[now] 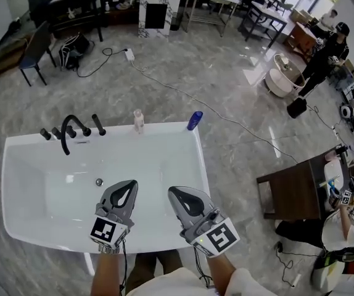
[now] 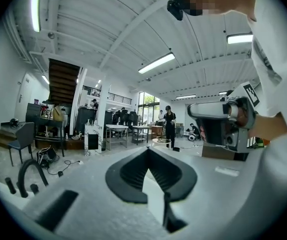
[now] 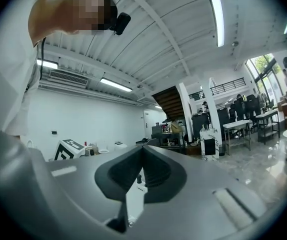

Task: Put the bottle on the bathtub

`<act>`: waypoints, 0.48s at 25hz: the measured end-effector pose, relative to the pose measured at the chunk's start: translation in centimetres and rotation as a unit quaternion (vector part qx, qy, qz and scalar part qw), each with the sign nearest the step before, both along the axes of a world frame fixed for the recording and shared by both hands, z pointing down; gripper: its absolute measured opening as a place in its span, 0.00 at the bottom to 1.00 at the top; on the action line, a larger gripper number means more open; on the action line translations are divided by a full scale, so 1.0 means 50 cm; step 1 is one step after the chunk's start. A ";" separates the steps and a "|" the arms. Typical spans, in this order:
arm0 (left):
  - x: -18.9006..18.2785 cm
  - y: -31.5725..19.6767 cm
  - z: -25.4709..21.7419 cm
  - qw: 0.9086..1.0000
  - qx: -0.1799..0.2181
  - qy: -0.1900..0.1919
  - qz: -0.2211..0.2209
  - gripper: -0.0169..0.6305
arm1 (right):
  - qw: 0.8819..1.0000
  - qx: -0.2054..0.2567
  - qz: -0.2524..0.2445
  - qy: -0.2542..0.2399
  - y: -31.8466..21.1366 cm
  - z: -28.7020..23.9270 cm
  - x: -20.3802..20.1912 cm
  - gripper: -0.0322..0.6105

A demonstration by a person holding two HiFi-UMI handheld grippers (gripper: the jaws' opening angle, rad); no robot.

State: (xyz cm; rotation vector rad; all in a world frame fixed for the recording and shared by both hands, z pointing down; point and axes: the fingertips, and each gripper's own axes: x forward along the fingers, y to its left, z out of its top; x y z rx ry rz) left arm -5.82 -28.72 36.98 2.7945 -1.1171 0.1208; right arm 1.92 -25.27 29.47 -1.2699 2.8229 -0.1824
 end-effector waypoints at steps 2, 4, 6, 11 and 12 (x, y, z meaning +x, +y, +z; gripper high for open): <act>-0.004 0.010 -0.001 1.000 -0.001 -0.001 -0.005 0.03 | 1.000 -0.004 0.003 -0.002 0.003 0.005 0.003 0.06; -0.007 0.012 -0.007 1.000 0.001 0.007 -0.013 0.03 | 1.000 -0.006 0.006 -0.004 0.001 0.014 0.004 0.06; -0.009 0.016 -0.003 1.000 0.003 0.014 -0.017 0.03 | 1.000 -0.007 0.007 -0.004 -0.001 0.022 0.002 0.06; -0.012 0.019 0.027 1.000 -0.005 0.011 -0.012 0.03 | 1.000 -0.017 0.012 -0.001 -0.009 0.047 0.004 0.06; -0.014 0.018 0.029 1.000 -0.006 0.010 -0.012 0.03 | 1.000 -0.018 0.013 -0.001 -0.011 0.051 0.005 0.06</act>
